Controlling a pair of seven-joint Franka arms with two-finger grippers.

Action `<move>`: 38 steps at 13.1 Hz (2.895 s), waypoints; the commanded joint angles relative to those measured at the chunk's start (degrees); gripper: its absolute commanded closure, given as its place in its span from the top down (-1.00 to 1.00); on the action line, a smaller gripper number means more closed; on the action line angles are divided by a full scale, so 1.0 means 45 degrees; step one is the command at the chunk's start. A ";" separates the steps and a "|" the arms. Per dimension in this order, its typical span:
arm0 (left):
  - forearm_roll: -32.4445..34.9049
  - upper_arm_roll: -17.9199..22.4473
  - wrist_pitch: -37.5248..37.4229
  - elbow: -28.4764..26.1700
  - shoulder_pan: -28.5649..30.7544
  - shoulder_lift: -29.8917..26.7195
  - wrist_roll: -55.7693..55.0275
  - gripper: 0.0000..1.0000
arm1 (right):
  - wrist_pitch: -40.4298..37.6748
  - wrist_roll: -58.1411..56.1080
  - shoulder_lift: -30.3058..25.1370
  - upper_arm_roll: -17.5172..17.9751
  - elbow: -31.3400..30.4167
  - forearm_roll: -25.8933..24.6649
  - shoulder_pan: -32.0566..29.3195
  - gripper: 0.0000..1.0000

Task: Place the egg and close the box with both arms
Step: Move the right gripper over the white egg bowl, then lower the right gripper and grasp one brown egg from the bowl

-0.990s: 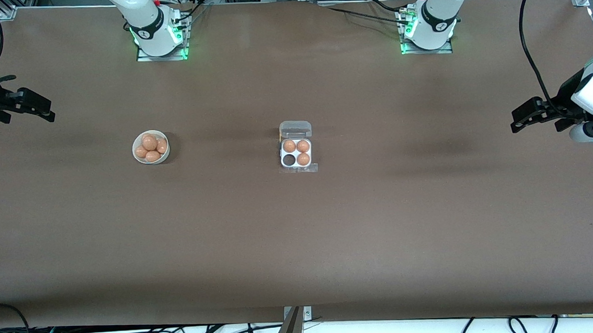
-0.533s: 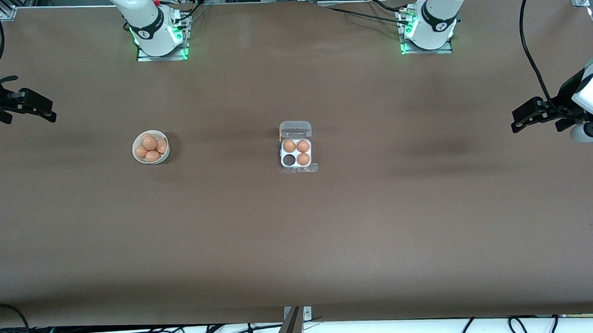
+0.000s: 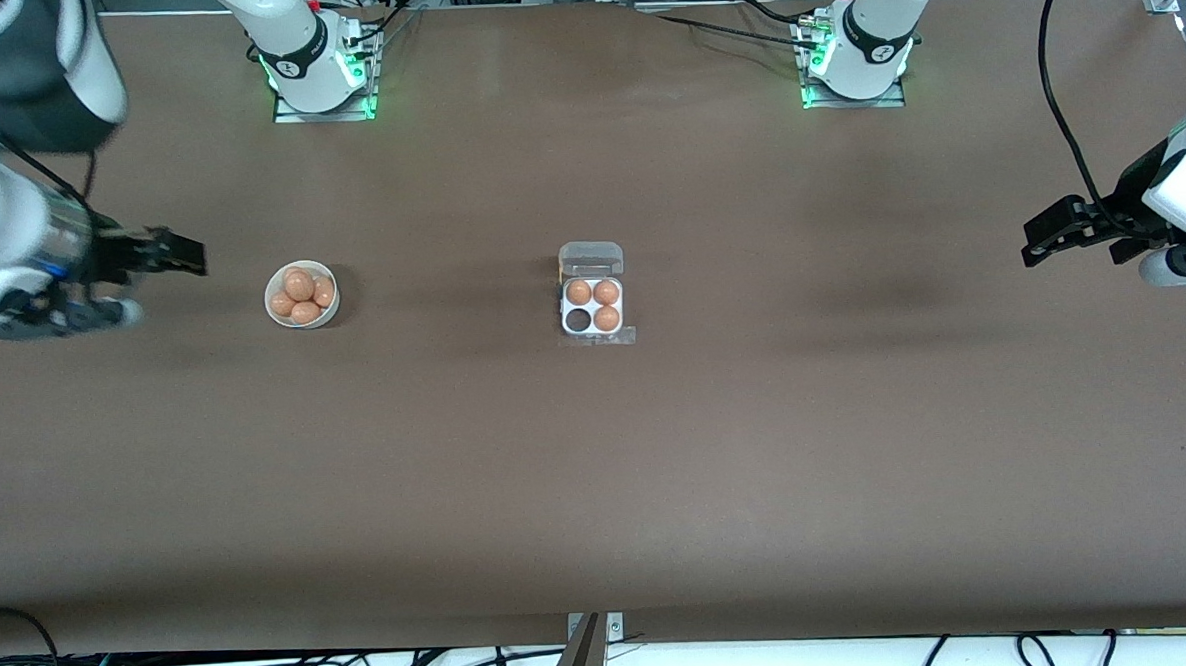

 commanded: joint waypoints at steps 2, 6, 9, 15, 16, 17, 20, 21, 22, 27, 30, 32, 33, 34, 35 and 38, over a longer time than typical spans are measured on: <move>-0.0271 -0.0011 -0.0160 0.0296 0.0083 0.0187 0.0052 1.00 | 0.0064 -0.0091 0.1804 -0.0027 0.0017 0.0644 0.0015 1.00; -0.0271 -0.0011 -0.0160 0.0276 0.0083 0.0207 0.0052 1.00 | 0.0649 -0.0091 0.3038 -0.0047 -0.0390 0.0822 0.0015 1.00; -0.0271 -0.0011 -0.0160 0.0354 0.0083 0.0207 0.0052 1.00 | 0.1527 -0.0091 0.3019 -0.0027 -0.1659 0.0822 -0.0005 1.00; -0.0271 -0.0011 -0.0160 0.0335 0.0083 0.0207 0.0052 1.00 | 0.2194 0.0084 0.3429 -0.0047 -0.2580 0.1210 0.0015 1.00; -0.0291 -0.0011 -0.0160 0.0335 0.0064 0.0207 0.0032 1.00 | 0.2194 0.0104 0.3526 -0.0047 -0.2561 0.1328 -0.0005 1.00; -0.0271 -0.0011 -0.0160 0.0335 0.0064 0.0207 0.0032 1.00 | 0.2194 0.0123 0.3527 -0.0047 -0.2561 0.1465 -0.0005 1.00; -0.0271 -0.0011 -0.0160 0.0335 0.0083 0.0207 0.0052 1.00 | 0.2272 0.0531 0.3703 -0.0047 -0.2522 0.1662 0.0034 1.00; -0.0271 -0.0011 -0.0160 0.0335 0.0083 0.0207 0.0052 1.00 | 0.2253 0.0746 0.3703 -0.0047 -0.2541 0.1662 0.0054 1.00; -0.0271 -0.0011 -0.0160 0.0335 0.0083 0.0207 0.0052 1.00 | 0.2233 0.0981 0.3722 -0.0047 -0.2541 0.1662 0.0073 1.00; -0.0271 -0.0011 -0.0160 0.0335 0.0083 0.0207 0.0052 1.00 | 0.2135 0.1881 0.3976 -0.0047 -0.2580 0.1662 0.0210 1.00; -0.0271 -0.0011 -0.0160 0.0335 0.0083 0.0207 0.0052 1.00 | 0.2116 0.1940 0.4093 -0.0047 -0.2580 0.1642 0.0191 0.99; -0.0271 -0.0011 -0.0160 0.0335 0.0083 0.0207 0.0071 1.00 | 0.2096 0.1921 0.4152 -0.0066 -0.2580 0.1564 0.0190 0.98; -0.0271 -0.0011 -0.0160 0.0335 0.0083 0.0207 0.0071 1.00 | 0.2096 0.1940 0.4172 -0.0066 -0.2580 0.1564 0.0190 0.98; -0.0271 -0.0011 -0.0160 0.0335 0.0083 0.0207 0.0090 1.00 | 0.2096 0.1921 0.4172 -0.0066 -0.2580 0.1545 0.0190 0.98; -0.0271 -0.0011 -0.0160 0.0335 0.0083 0.0207 0.0129 1.00 | 0.2096 0.1920 0.4210 -0.0066 -0.2580 0.1544 0.0190 0.94; -0.0271 0.0009 -0.0160 0.0257 0.0103 0.0207 0.0208 1.00 | 0.2096 0.1921 0.4308 -0.0066 -0.2561 0.1544 0.0171 0.88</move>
